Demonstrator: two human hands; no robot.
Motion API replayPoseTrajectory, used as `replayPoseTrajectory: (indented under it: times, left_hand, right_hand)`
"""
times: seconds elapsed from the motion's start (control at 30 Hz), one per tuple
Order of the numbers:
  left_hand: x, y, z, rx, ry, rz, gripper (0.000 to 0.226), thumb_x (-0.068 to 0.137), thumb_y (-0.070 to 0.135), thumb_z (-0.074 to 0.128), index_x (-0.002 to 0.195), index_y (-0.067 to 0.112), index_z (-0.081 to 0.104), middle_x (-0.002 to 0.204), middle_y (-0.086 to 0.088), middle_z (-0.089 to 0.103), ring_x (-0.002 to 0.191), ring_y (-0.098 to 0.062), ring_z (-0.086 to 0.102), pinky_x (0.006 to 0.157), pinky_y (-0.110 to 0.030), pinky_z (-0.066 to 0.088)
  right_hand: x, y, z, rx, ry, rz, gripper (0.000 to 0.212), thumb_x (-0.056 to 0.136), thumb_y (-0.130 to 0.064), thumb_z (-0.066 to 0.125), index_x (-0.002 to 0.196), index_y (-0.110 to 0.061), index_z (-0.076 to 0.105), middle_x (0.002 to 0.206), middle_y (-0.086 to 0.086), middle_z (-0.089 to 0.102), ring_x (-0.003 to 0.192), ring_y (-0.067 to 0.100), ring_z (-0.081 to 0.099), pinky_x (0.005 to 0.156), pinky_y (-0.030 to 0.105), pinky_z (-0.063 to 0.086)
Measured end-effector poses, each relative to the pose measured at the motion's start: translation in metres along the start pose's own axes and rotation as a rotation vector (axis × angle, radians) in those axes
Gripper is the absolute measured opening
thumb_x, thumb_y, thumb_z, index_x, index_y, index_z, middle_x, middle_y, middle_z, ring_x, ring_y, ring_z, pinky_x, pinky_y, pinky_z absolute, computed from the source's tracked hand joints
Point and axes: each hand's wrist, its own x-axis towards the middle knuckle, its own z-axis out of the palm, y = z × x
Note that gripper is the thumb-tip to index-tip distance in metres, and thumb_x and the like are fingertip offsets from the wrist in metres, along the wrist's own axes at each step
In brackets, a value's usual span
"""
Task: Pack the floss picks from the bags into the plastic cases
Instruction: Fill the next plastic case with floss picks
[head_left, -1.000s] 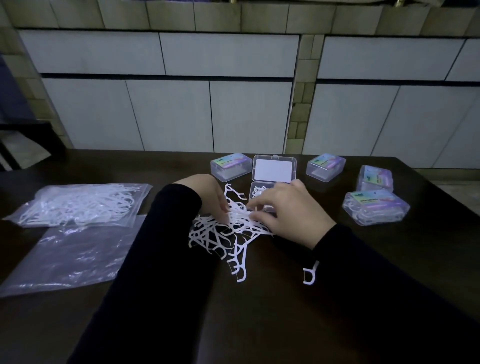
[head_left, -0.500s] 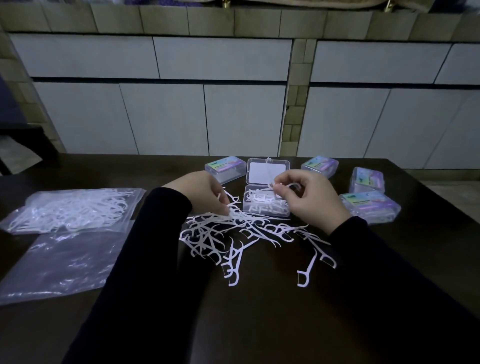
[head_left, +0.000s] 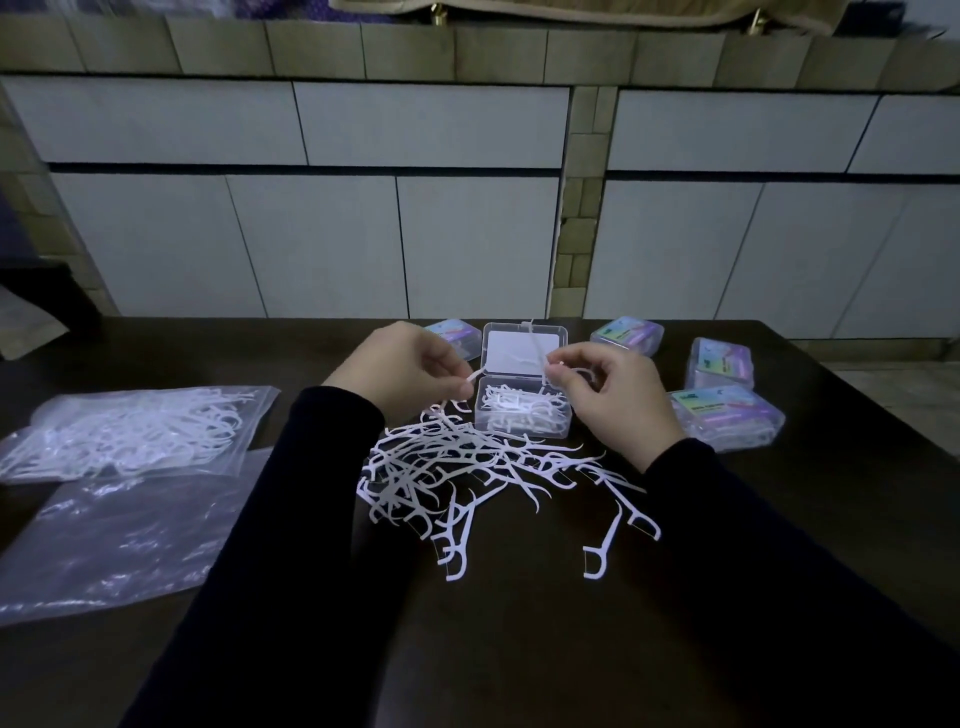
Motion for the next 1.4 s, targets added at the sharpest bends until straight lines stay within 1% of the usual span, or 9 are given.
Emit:
replayPoseTrajectory:
  times: [0.13,0.3,0.47,0.63,0.8,0.97,1.1,1.23,1.4]
  left_hand:
    - [0.004,0.007,0.012,-0.042,0.222,0.052,0.008,0.081,0.032,0.074,0.077,0.032,0.068,0.067,0.016,0.063,0.056,0.007,0.052,0.055,-0.007,0.035]
    - [0.009,0.011,0.034,-0.131,0.348,0.088,0.009,0.084,0.033,0.071,0.076,0.034,0.066,0.075,0.018,0.064,0.060,0.008,0.049,0.061,-0.012,0.033]
    - [0.013,0.011,0.058,-0.237,0.357,0.119,0.001,0.084,0.028,0.071,0.084,0.027,0.072,0.082,0.013,0.068,0.076,-0.002,0.061,0.075,-0.028,0.052]
    - [0.017,0.009,0.065,-0.183,0.460,0.183,0.009,0.089,0.027,0.066,0.094,0.023,0.073,0.090,0.011,0.069,0.081,-0.009,0.063,0.076,-0.036,0.054]
    - [0.021,0.005,0.075,0.088,0.314,0.210,0.017,0.093,0.032,0.059,0.102,0.029,0.073,0.100,0.011,0.070,0.090,-0.009,0.059,0.074,-0.029,0.049]
    - [0.018,0.013,0.079,0.206,0.225,0.323,0.032,0.092,0.015,0.051,0.113,0.030,0.069,0.116,0.011,0.065,0.101,-0.013,0.049,0.085,-0.028,0.045]
    - [0.015,0.026,0.084,0.326,0.003,0.393,0.042,0.092,0.015,0.045,0.126,0.034,0.061,0.132,0.016,0.056,0.091,-0.011,0.034,0.077,-0.023,0.031]
    - [0.015,0.025,0.082,0.364,0.033,0.380,0.041,0.092,0.019,0.044,0.124,0.037,0.062,0.130,0.018,0.058,0.089,-0.012,0.036,0.078,-0.026,0.037]
    - [0.016,0.020,0.077,0.294,0.058,0.237,0.035,0.090,0.030,0.049,0.120,0.040,0.063,0.115,0.003,0.060,0.105,-0.016,0.046,0.090,-0.032,0.043]
  right_hand:
    - [0.001,0.003,0.001,-0.138,-0.015,-0.012,0.014,0.092,-0.035,0.061,0.103,-0.033,0.071,0.097,-0.020,0.065,0.089,-0.006,0.046,0.103,0.040,0.033]
    - [0.001,0.003,0.002,-0.267,-0.128,-0.027,0.024,0.093,-0.035,0.061,0.116,-0.035,0.066,0.105,-0.013,0.068,0.093,0.001,0.034,0.096,0.031,0.025]
    - [0.002,0.008,0.005,-0.177,-0.135,0.021,0.026,0.084,-0.045,0.069,0.109,-0.037,0.067,0.104,-0.017,0.068,0.112,0.010,0.051,0.094,0.032,0.024]
    - [0.003,0.013,-0.004,-0.243,-0.184,0.096,0.056,0.076,-0.067,0.063,0.124,-0.038,0.058,0.124,-0.012,0.055,0.118,0.012,0.048,0.104,0.038,0.028]
    - [0.003,0.020,-0.007,-0.234,-0.401,0.171,0.084,0.066,-0.069,0.069,0.140,-0.039,0.042,0.137,-0.004,0.048,0.126,0.017,0.044,0.106,0.049,0.037]
    - [0.003,0.024,-0.006,-0.178,-0.453,0.160,0.085,0.065,-0.069,0.068,0.141,-0.039,0.043,0.140,-0.008,0.050,0.128,0.015,0.045,0.107,0.052,0.035]
    - [0.003,0.028,-0.006,-0.120,-0.443,0.147,0.097,0.051,-0.076,0.058,0.139,-0.037,0.046,0.134,-0.008,0.054,0.122,0.014,0.048,0.105,0.052,0.037]
    - [0.004,0.030,-0.005,-0.112,-0.442,0.155,0.100,0.050,-0.078,0.058,0.140,-0.037,0.045,0.136,-0.008,0.053,0.125,0.014,0.047,0.107,0.052,0.035]
    - [0.004,0.032,-0.005,-0.129,-0.442,0.167,0.100,0.052,-0.081,0.058,0.141,-0.039,0.042,0.136,-0.009,0.051,0.127,0.015,0.044,0.108,0.053,0.034]
